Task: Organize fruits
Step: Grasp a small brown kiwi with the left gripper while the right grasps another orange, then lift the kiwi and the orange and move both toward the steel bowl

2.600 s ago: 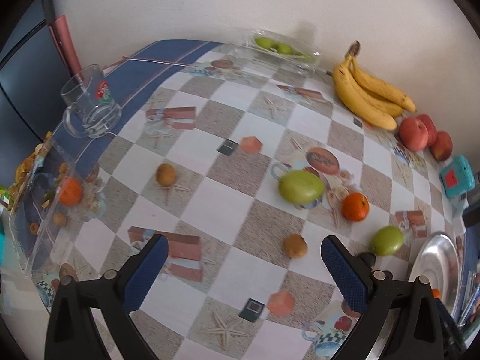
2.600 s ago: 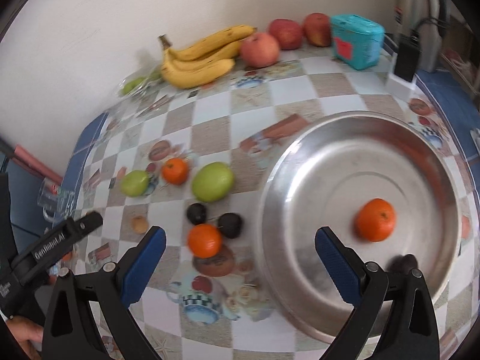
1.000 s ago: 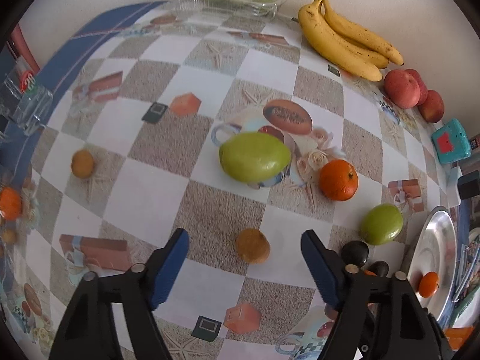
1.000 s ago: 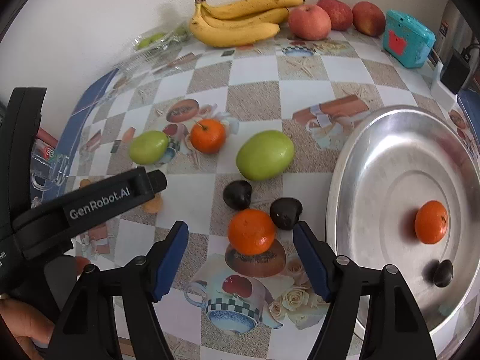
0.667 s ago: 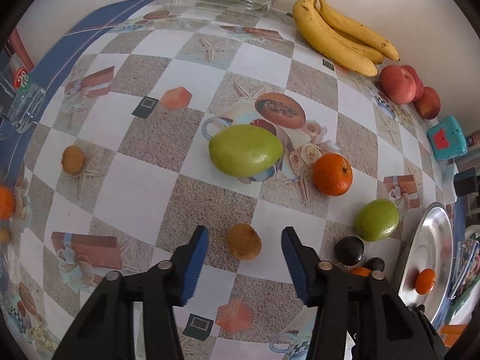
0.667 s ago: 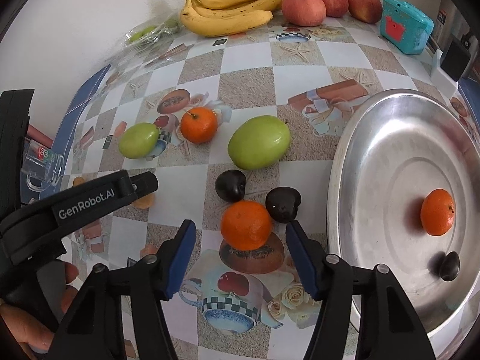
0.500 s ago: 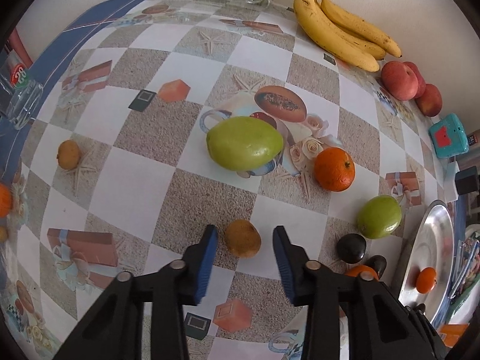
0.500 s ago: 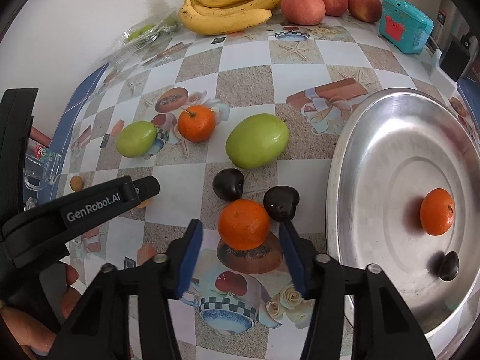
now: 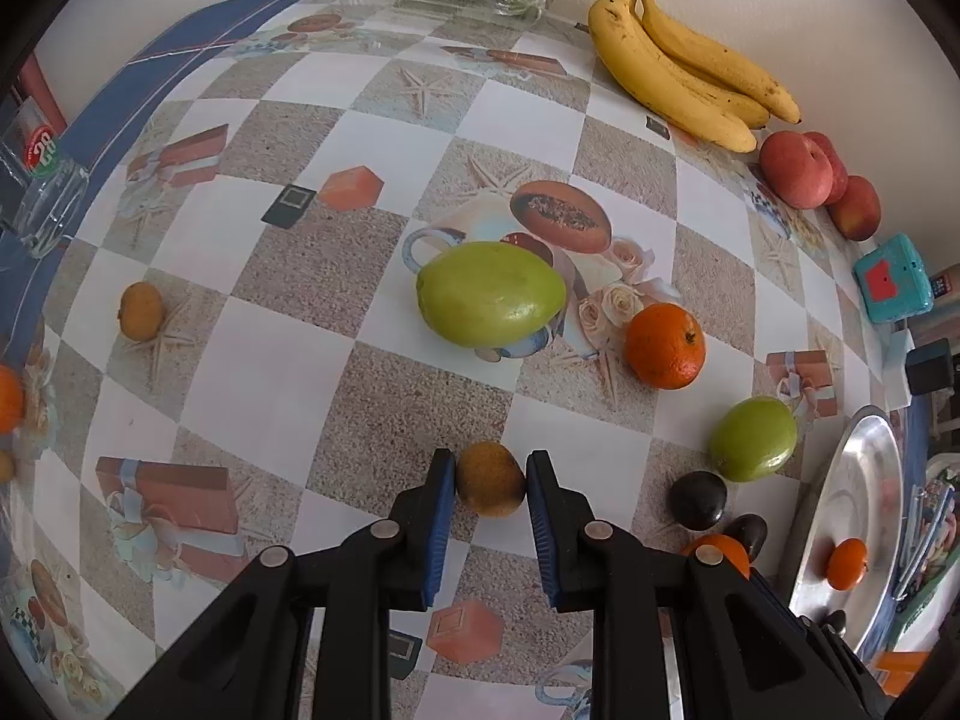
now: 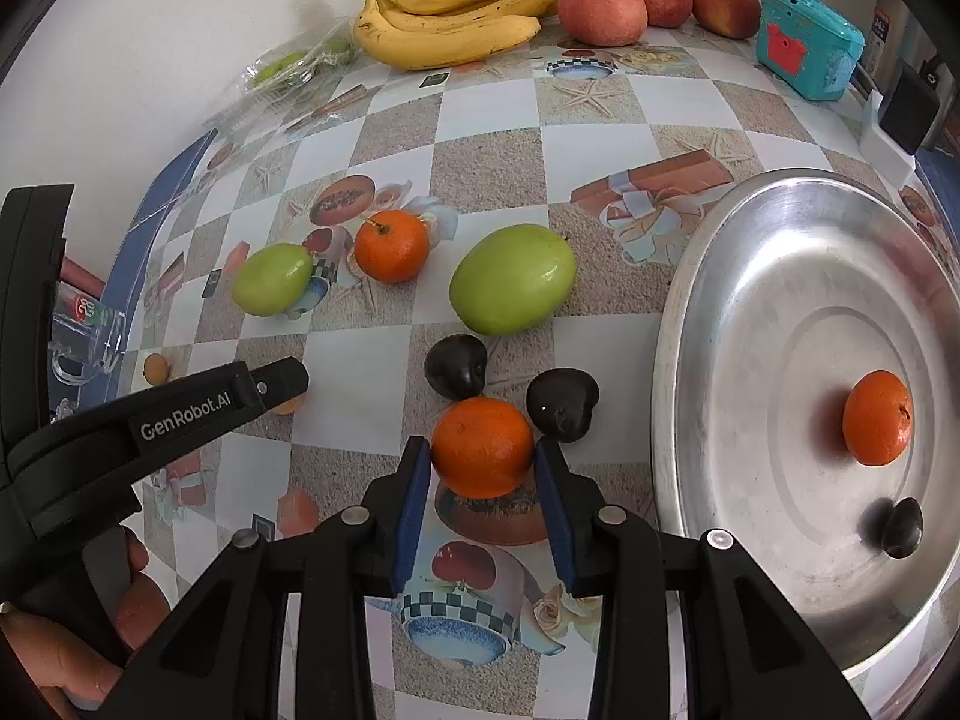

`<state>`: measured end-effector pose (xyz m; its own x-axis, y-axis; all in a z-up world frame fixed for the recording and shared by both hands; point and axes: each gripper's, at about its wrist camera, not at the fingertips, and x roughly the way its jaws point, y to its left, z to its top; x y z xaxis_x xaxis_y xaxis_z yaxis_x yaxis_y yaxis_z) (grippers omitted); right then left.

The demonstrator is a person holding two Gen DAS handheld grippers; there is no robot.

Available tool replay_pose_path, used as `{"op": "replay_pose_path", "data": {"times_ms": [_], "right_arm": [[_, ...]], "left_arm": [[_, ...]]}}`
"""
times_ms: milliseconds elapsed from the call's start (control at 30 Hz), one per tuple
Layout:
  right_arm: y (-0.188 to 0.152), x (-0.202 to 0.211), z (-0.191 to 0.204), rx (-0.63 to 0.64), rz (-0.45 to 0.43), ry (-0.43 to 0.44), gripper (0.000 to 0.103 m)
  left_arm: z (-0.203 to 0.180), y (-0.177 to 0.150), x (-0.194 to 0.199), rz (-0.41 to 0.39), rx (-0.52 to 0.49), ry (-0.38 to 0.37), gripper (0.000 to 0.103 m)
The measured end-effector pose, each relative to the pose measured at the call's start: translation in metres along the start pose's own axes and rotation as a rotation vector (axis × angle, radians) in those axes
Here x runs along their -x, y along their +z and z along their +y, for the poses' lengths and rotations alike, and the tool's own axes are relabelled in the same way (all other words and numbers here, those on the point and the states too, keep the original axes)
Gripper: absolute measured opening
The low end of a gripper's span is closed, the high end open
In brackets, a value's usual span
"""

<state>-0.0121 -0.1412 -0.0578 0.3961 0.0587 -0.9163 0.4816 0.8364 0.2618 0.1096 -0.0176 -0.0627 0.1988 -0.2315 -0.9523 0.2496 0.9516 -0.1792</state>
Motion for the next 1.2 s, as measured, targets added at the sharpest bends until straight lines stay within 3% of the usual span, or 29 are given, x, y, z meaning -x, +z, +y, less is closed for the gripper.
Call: {"op": "replay_pose_path", "data": {"times_ms": [300, 367, 500, 767, 933, 1200], "right_arm": [[0.000, 0.007, 0.000, -0.005, -0.012, 0.022, 0.035], [0.001, 0.012, 0.000, -0.005, -0.023, 0.032, 0.028], [0.003, 0.021, 0.003, 0.010, -0.046, 0.041, 0.029], [0.000, 0.011, 0.005, 0.024, -0.018, 0.025, 0.029], [0.001, 0.006, 0.007, 0.025, -0.018, 0.031, 0.040], [0.001, -0.005, 0.016, 0.036, -0.012, 0.060, 0.047]], "left_arm": [[-0.002, 0.004, 0.030, -0.062, 0.001, -0.031, 0.026], [-0.004, 0.005, 0.040, -0.087, -0.006, -0.037, 0.026], [-0.008, 0.006, 0.048, -0.110, -0.011, -0.044, 0.026], [0.005, 0.004, 0.028, -0.053, 0.039, -0.027, 0.026], [0.007, 0.003, 0.021, -0.034, 0.046, -0.028, 0.026], [0.010, 0.002, 0.018, -0.023, 0.054, -0.032, 0.026]]}}
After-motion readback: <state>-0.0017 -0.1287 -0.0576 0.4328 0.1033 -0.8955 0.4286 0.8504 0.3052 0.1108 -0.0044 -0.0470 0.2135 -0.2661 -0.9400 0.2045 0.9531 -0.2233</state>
